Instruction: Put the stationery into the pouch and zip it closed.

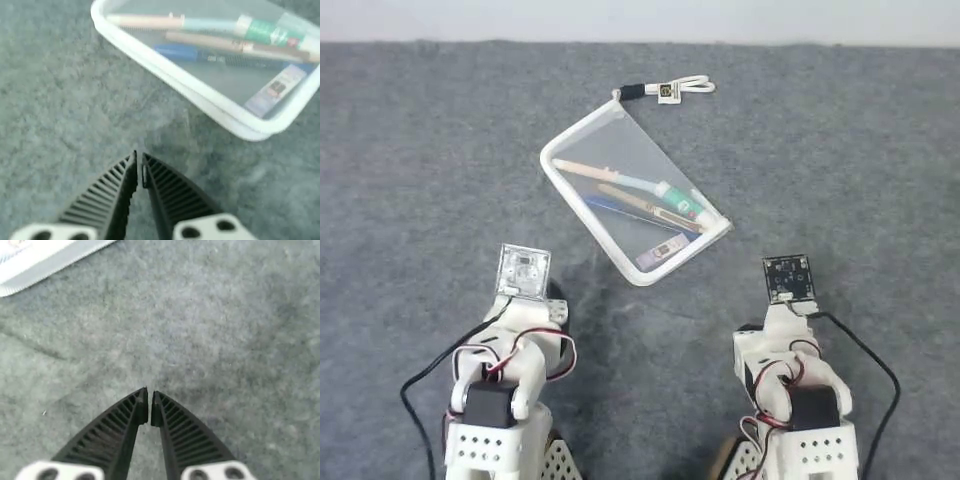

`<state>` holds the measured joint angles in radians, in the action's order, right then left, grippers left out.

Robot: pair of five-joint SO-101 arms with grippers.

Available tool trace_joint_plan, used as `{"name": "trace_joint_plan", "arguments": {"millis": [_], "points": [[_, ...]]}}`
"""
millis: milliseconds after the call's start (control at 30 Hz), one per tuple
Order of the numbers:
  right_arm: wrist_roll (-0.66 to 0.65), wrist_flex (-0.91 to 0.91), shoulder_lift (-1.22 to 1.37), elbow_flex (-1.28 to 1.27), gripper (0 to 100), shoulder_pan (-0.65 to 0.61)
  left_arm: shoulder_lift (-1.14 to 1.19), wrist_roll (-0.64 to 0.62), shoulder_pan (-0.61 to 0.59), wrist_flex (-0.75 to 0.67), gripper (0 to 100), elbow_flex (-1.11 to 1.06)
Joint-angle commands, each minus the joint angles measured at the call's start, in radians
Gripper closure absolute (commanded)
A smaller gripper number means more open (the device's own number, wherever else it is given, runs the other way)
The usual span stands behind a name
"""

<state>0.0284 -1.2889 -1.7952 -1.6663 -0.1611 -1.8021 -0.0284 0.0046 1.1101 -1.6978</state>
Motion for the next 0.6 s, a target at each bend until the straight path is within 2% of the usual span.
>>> {"name": "trace_joint_plan", "arguments": {"millis": [0,100,333,567], "points": [[-0.046,-0.010,-0.013,-0.017,97.9,0.007,-0.021,0.008,0.002,0.080,99,0.013],[-0.092,-0.022,-0.018,-0.017,97.9,0.012,-0.021,0.005,0.003,0.114,99,0.013],[-0.097,-0.019,-0.018,-0.017,97.6,0.012,-0.021,-0.015,-0.006,0.152,99,0.013],[-0.098,-0.022,-0.018,-0.017,97.6,0.012,-0.021,-0.275,-0.072,0.152,99,0.013]]}}
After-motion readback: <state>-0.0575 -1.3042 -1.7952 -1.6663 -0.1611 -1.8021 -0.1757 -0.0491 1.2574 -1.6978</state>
